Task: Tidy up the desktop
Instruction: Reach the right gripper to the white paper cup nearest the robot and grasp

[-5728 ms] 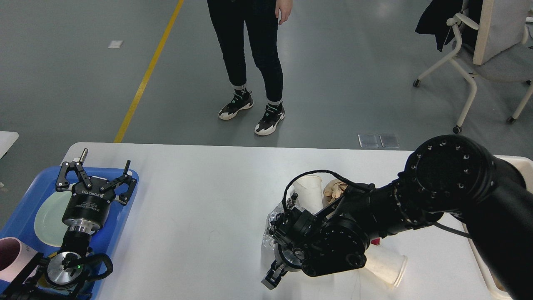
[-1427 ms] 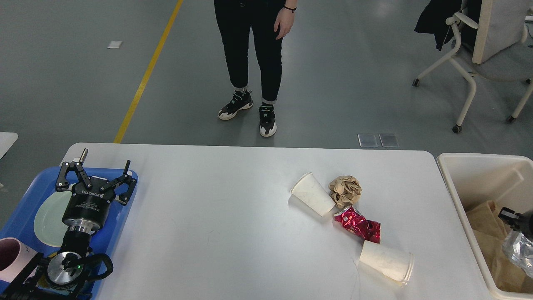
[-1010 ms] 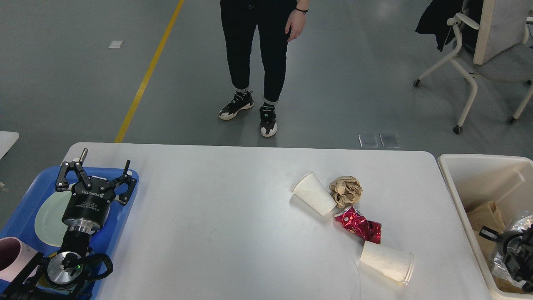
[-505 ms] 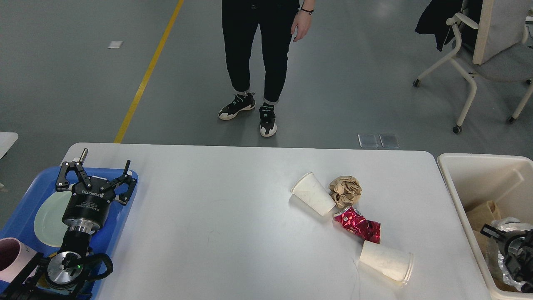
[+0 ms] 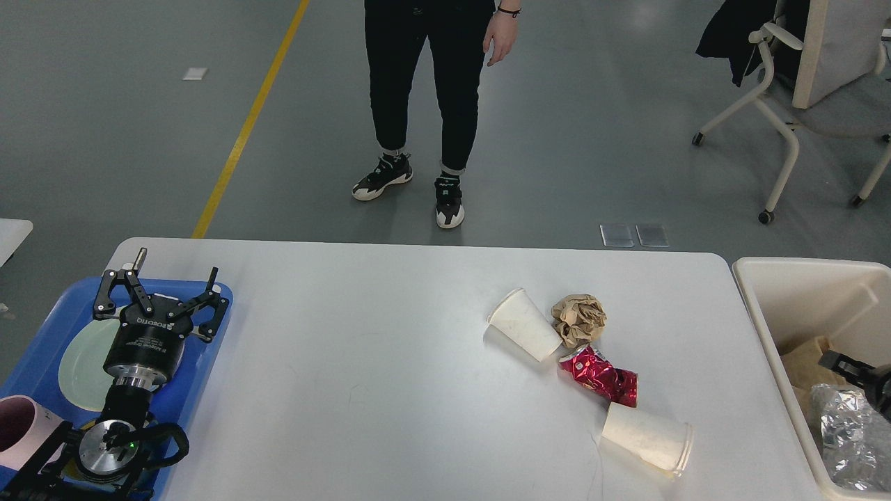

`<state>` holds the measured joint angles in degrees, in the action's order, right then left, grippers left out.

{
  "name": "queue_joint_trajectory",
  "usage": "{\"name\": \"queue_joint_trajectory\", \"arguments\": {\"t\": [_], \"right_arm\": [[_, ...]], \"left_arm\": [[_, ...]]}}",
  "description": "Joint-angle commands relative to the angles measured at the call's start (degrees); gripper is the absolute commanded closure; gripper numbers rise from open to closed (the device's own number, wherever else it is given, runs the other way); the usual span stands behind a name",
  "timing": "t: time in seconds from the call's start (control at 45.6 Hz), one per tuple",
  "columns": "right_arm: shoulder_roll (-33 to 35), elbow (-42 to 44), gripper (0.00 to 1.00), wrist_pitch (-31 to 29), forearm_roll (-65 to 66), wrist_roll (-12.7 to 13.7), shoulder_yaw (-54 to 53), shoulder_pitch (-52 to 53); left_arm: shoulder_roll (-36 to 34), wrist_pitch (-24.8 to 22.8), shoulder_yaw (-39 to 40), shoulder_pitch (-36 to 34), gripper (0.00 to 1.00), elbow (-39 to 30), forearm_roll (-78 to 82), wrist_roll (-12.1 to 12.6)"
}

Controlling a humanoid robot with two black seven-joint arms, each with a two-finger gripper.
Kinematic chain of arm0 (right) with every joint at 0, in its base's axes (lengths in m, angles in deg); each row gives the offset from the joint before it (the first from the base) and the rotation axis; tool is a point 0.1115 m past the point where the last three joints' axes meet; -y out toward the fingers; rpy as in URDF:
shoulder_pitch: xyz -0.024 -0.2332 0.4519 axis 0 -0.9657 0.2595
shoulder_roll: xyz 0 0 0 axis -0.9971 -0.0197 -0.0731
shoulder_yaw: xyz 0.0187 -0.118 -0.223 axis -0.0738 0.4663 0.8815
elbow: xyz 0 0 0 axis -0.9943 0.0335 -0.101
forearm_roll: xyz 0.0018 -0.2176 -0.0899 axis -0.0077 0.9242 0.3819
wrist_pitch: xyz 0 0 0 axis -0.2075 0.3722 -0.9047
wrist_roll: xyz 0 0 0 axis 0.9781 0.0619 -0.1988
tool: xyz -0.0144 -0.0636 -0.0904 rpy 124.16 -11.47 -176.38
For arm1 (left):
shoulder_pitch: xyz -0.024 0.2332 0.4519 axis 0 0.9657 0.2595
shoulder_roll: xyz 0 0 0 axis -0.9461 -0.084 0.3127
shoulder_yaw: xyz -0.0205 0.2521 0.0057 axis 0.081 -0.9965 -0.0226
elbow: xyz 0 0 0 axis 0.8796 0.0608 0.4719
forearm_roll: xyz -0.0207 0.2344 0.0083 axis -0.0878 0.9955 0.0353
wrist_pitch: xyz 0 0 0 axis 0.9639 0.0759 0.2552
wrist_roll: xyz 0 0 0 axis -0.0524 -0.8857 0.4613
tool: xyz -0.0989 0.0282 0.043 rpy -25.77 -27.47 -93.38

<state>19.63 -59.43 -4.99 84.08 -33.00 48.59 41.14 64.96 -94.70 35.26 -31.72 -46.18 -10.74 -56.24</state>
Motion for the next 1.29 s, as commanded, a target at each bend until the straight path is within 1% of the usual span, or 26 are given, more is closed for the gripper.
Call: {"name": "queue_joint_trajectory", "arguments": {"t": [0.0,0.132,0.176,0.219,0.241,0.395,0.571,0.636,0.68,0.724,0.79,0.856,0.966,1.119,1.207,1.273], "right_arm": [[4.39,-11.99,0.0,-2.22,7.09,5.82,2.57,10.92],[5.18,-21.84,0.0,-9.51,8.77,11.98,9.16,23.66],[5.01,-25.53,0.0,-13.72,8.77,13.65,11.62,29.1],[4.66,-28.61,0.0,-16.98,8.6,14.44,13.2,33.77],[4.4,-31.76,0.0,-20.13,8.51,15.06,14.43,38.66],[2.2,-42.76,0.0,-28.85,8.16,15.24,20.06,55.39],[-2.37,-62.0,0.0,-29.21,8.07,15.24,27.53,74.11],[-4.65,-66.84,0.0,-30.09,7.98,15.15,28.94,79.65],[-6.06,-68.7,0.0,-30.79,7.89,15.15,29.21,81.86],[-7.64,-70.1,0.0,-32.8,7.63,15.15,29.21,83.7],[-10.19,-72.04,0.0,-37.54,5.09,14.98,29.12,86.78],[-12.13,-73.01,0.0,-40.8,0.96,14.89,28.77,89.33],[-12.57,-76.52,0.0,-41.25,-2.39,14.89,27.63,92.41],[-12.31,-78.37,0.0,-41.43,-2.74,14.62,24.02,92.68],[-11.78,-78.55,0.0,-41.69,-2.83,14.62,22.62,92.59],[-11.34,-77.94,0.0,-40.81,-2.74,14.71,21.56,92.5]], "left_arm": [[0.0,0.04,0.0,0.09,0.03,-0.09,0.0,0.03],[0.0,0.04,0.0,0.0,0.03,0.0,0.0,0.03],[0.0,0.04,0.0,0.0,0.03,0.0,0.0,0.03],[0.0,0.04,0.0,0.0,0.03,0.0,0.0,0.03],[0.0,0.04,0.0,0.0,0.03,0.0,0.0,0.03],[0.0,0.04,0.0,0.0,0.03,0.0,0.0,0.03],[0.0,0.04,0.0,0.09,0.03,-0.09,0.0,0.03],[0.0,0.04,0.0,0.0,0.03,0.0,0.0,-0.06],[0.0,0.04,-0.09,0.09,0.03,0.0,0.0,-0.06],[0.0,0.04,-0.09,0.09,0.03,0.0,0.0,0.03],[0.0,0.04,0.0,0.0,0.03,0.0,0.0,-0.06],[0.0,0.04,-0.08,0.0,0.03,0.0,0.0,-0.06],[0.0,0.04,-0.09,0.0,0.03,0.0,0.0,-0.06],[-0.08,0.04,-0.09,0.0,0.03,0.0,0.0,-0.06],[0.0,0.04,0.0,0.0,0.03,0.0,0.0,-0.06],[0.0,0.04,0.0,0.0,0.03,0.0,0.0,-0.06]]}}
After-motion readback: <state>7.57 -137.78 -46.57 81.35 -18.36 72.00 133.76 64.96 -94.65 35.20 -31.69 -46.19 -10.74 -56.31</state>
